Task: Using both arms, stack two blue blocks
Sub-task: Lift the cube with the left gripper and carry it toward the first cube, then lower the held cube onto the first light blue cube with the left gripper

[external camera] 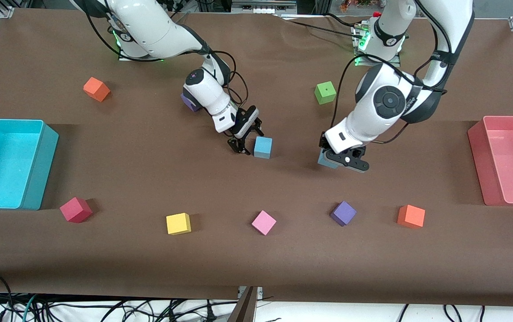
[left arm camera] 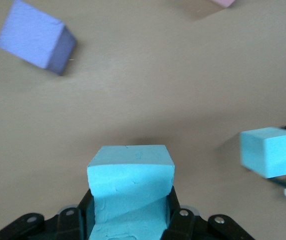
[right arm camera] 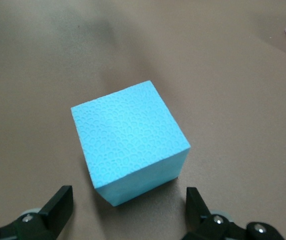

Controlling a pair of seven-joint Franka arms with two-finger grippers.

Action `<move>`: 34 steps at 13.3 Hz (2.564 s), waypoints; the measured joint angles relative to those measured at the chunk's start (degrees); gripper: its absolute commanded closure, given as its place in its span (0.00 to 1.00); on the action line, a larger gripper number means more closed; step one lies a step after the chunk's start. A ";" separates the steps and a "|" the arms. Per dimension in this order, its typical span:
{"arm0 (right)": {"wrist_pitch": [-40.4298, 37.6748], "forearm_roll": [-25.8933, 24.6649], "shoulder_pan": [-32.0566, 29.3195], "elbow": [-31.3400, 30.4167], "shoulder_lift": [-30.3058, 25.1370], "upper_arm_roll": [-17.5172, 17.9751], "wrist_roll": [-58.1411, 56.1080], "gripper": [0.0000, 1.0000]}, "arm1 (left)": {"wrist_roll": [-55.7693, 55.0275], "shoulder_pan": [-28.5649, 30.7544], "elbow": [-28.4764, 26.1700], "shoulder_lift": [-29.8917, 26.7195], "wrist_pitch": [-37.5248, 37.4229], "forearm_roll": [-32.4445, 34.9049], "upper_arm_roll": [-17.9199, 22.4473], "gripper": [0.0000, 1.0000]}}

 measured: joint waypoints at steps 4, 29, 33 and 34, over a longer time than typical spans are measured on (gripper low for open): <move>0.02 0.00 -0.13 0.03 0.00 -0.05 -1.09 0.00 | -10.80 -2.86 3.52 3.05 -0.03 0.00 -3.36 0.87; 0.07 0.00 -0.29 -0.58 0.02 -0.42 -1.66 0.00 | -30.35 -13.71 12.20 14.46 3.57 0.00 -3.37 0.82; 0.07 0.00 -0.30 -0.66 0.02 -0.46 -1.66 0.00 | -30.39 -14.39 12.20 14.78 3.61 0.00 -3.36 0.80; 0.06 0.00 -0.31 -0.74 0.03 -0.47 -1.66 0.00 | -30.41 -14.51 12.20 14.82 3.61 0.00 -3.36 0.80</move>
